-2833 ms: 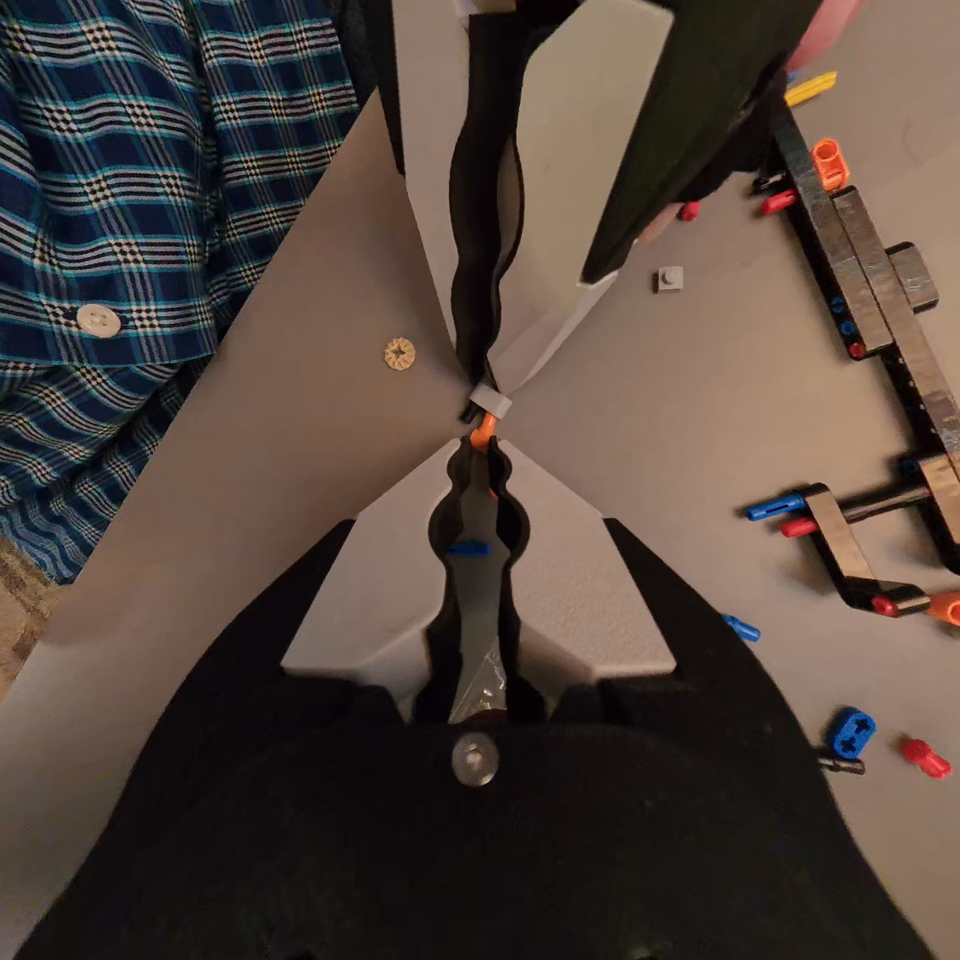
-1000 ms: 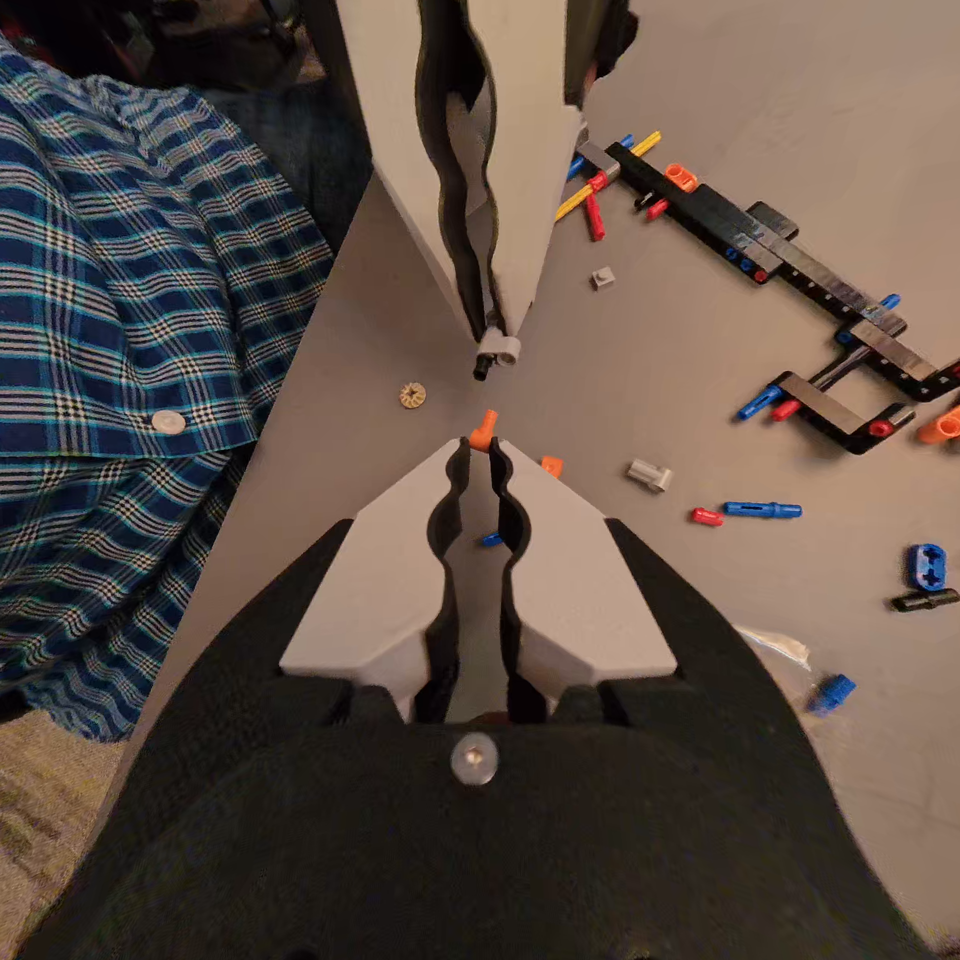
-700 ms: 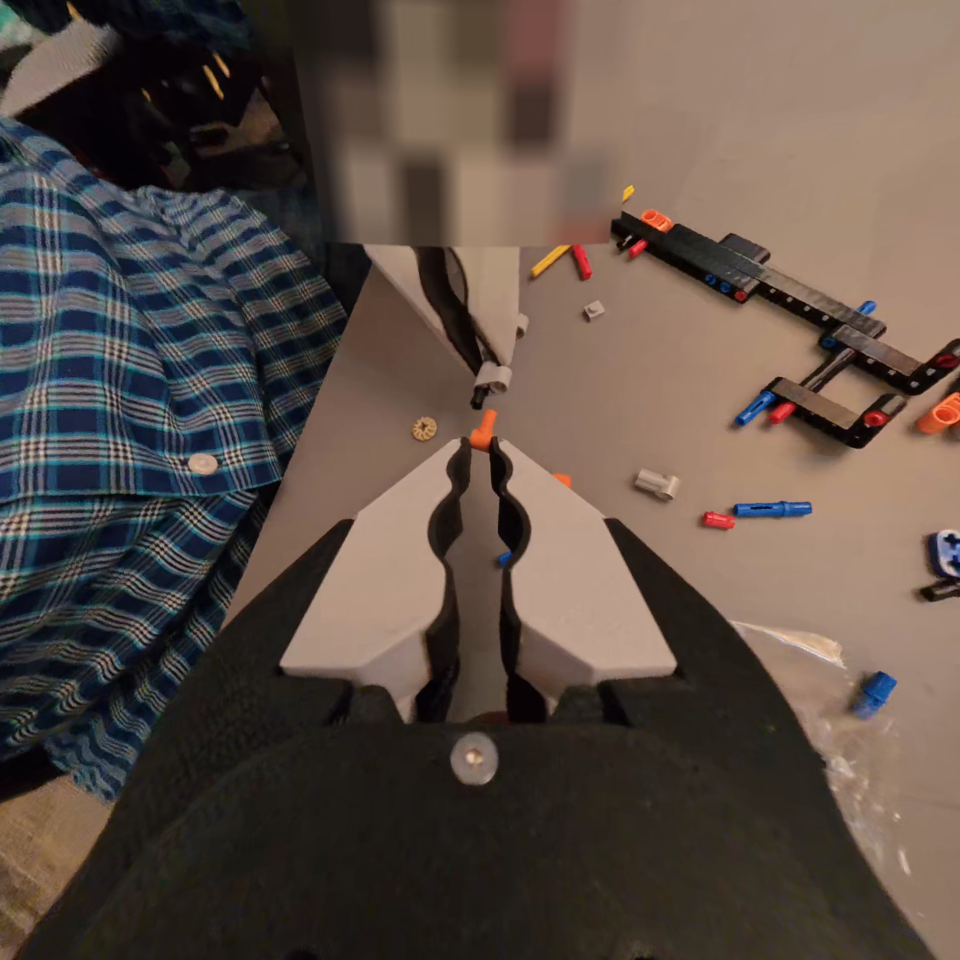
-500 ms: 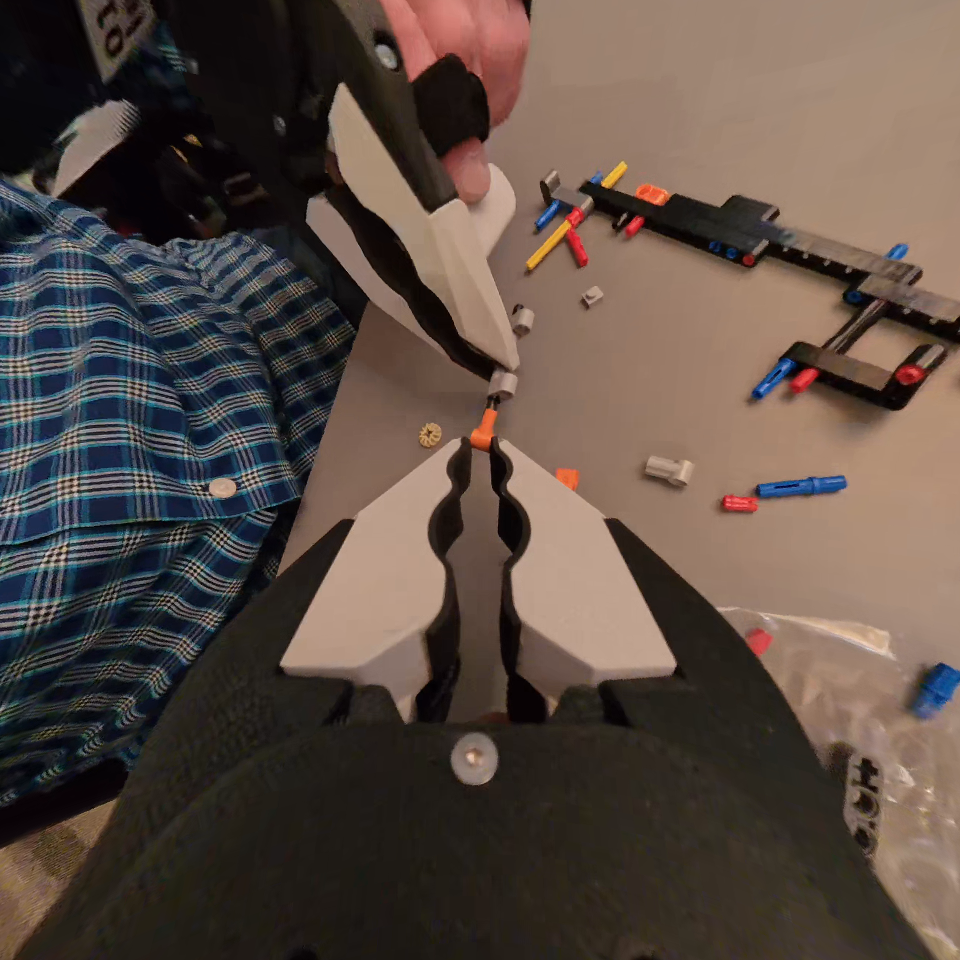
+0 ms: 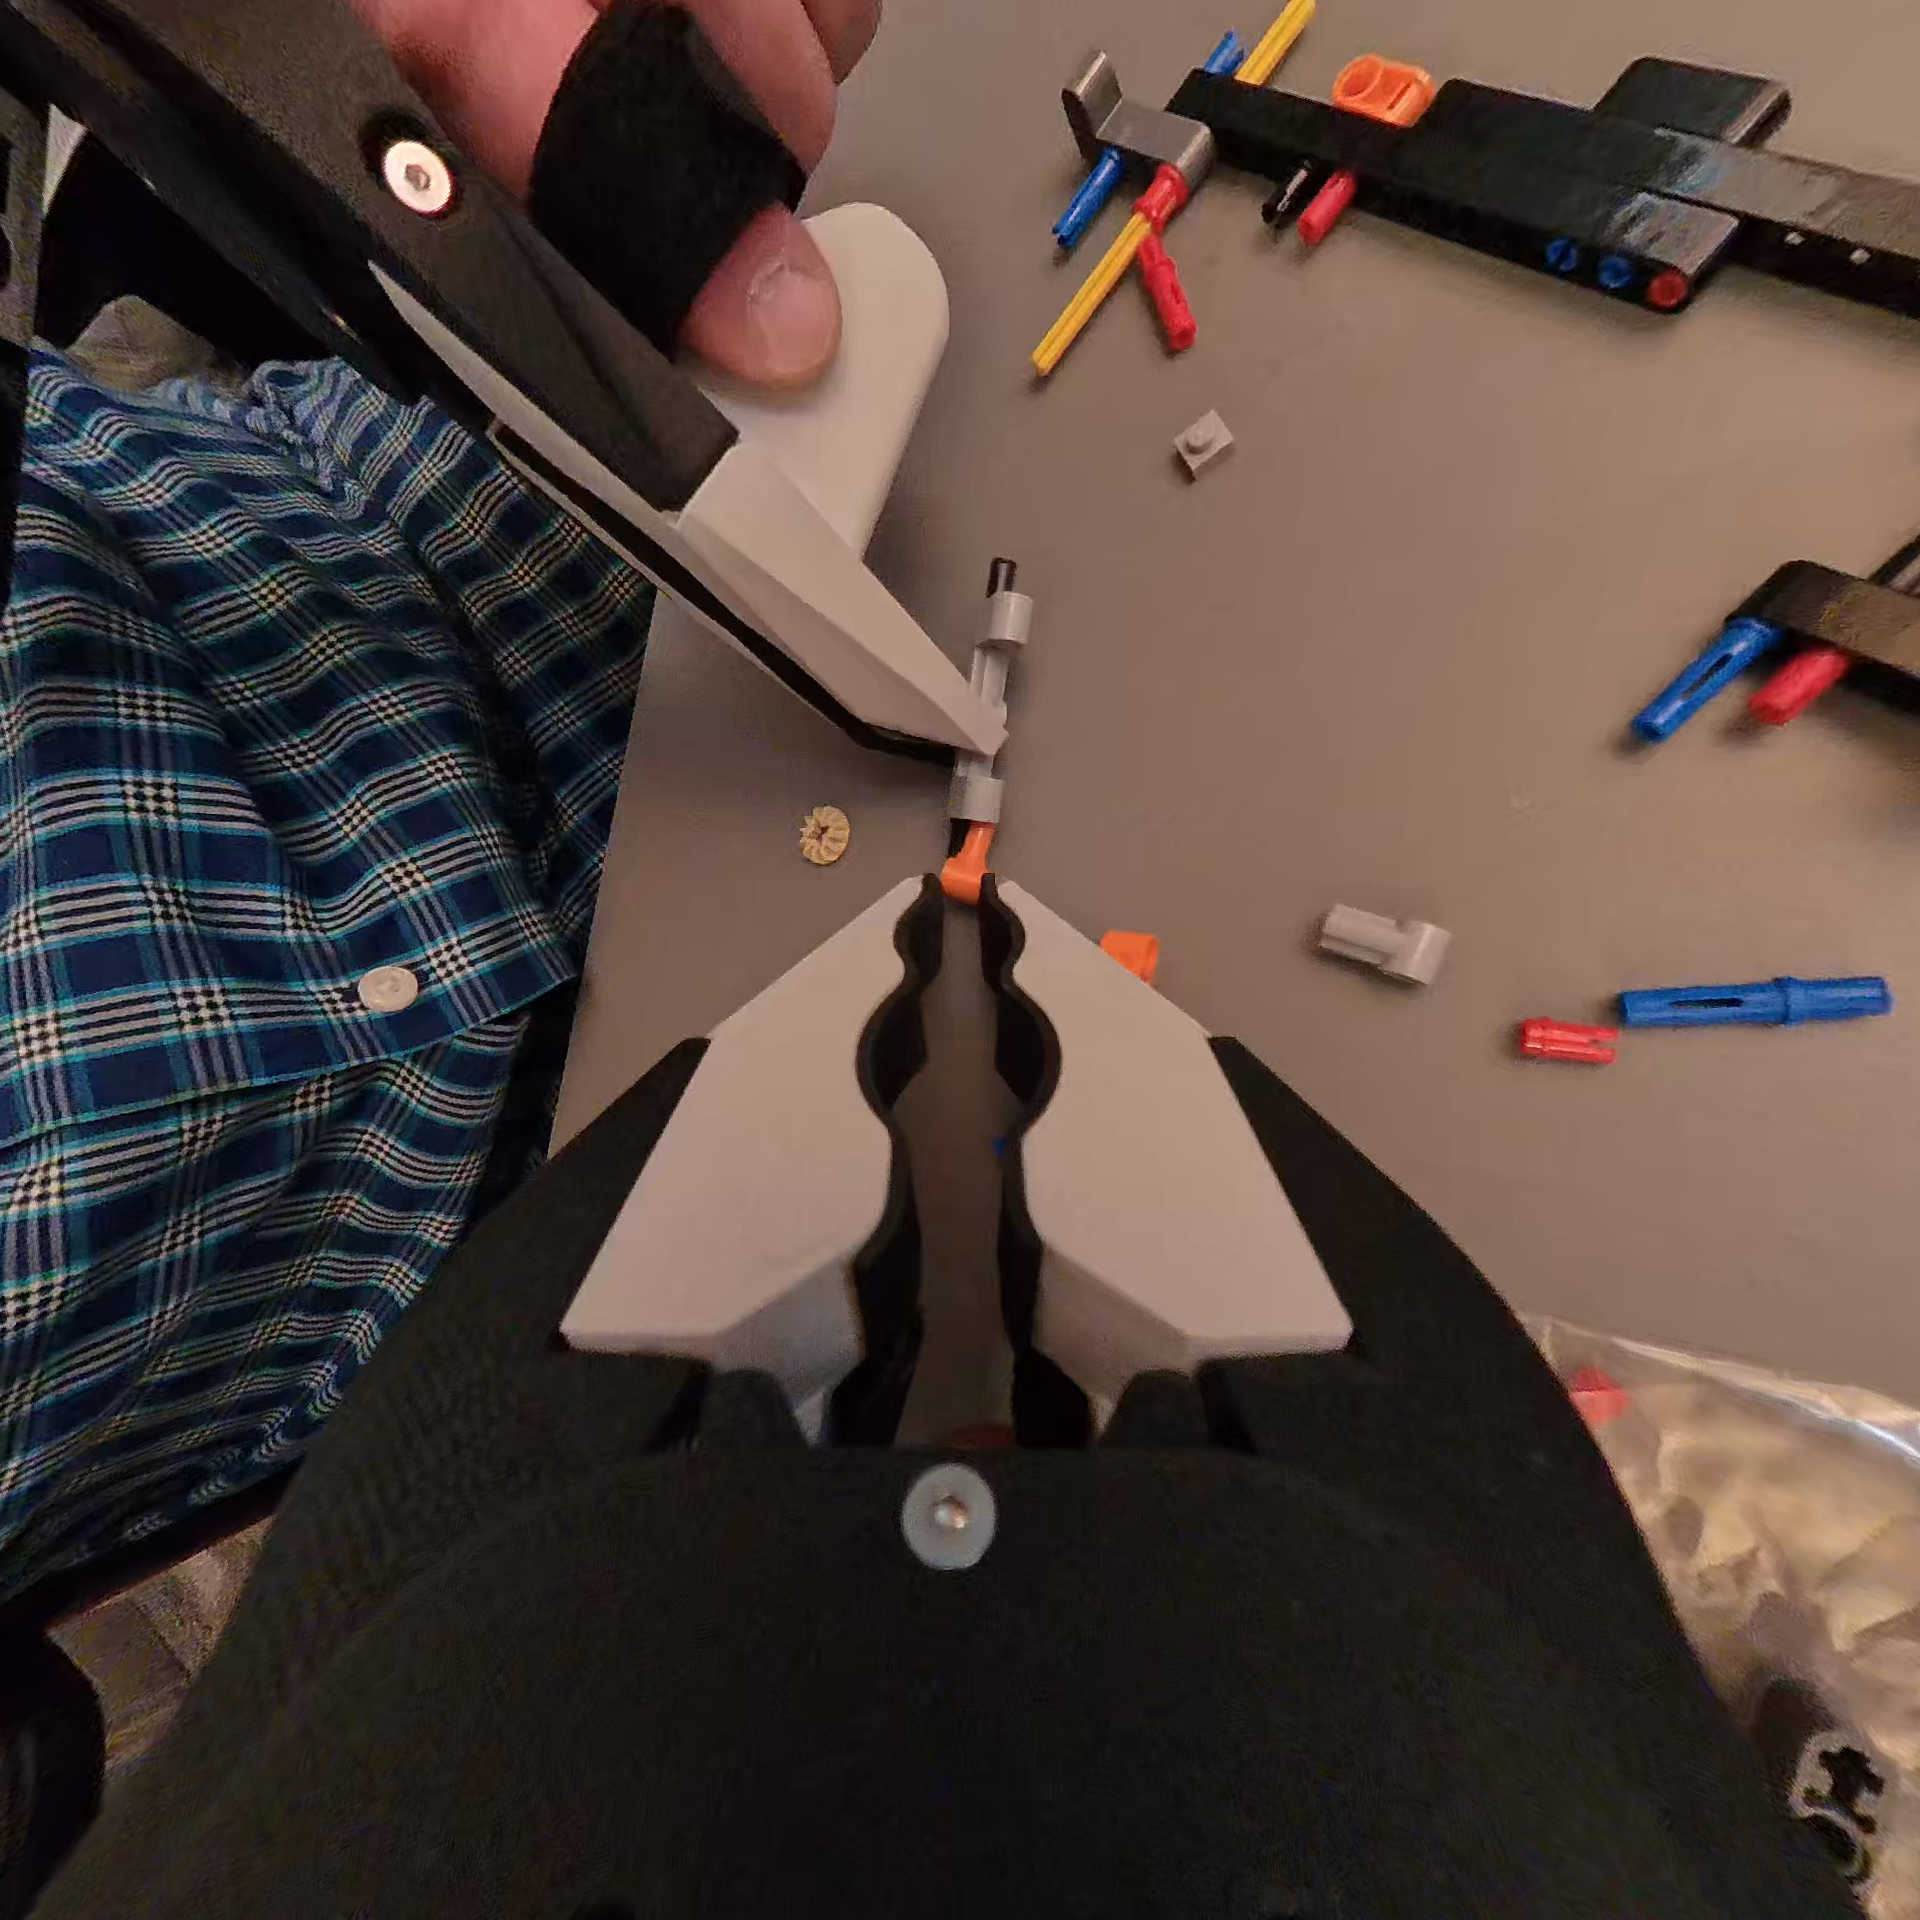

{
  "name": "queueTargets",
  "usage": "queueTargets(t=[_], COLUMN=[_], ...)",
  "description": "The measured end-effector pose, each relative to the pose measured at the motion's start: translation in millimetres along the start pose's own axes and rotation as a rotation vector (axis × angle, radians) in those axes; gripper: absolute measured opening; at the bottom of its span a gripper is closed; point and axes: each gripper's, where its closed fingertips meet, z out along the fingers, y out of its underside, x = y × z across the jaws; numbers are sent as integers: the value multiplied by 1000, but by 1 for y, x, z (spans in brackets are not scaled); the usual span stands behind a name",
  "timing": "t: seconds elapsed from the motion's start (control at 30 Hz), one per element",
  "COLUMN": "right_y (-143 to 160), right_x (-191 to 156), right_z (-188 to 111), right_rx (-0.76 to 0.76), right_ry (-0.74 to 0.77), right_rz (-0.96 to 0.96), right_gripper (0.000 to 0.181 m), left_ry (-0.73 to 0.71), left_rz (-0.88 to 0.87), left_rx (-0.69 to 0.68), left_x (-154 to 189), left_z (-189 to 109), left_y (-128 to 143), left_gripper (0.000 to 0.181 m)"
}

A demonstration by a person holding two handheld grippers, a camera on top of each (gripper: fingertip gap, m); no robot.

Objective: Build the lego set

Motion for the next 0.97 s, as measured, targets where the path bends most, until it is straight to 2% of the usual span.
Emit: queueTargets(t=[0.47, 0.97], right_y=[-2, -5], right_x=[1, 4], right_z=[-4, -1], right_rx=[18, 17], right_ry=[-39, -33], right_rz=[21, 5], right_gripper=[4, 4], left_ry=[10, 172], left_rz=[28, -179], left_rx=[15, 34], left_x=[-1, -2], left_z=[1, 3], left_y=[-1, -1], left_gripper=[4, 6])
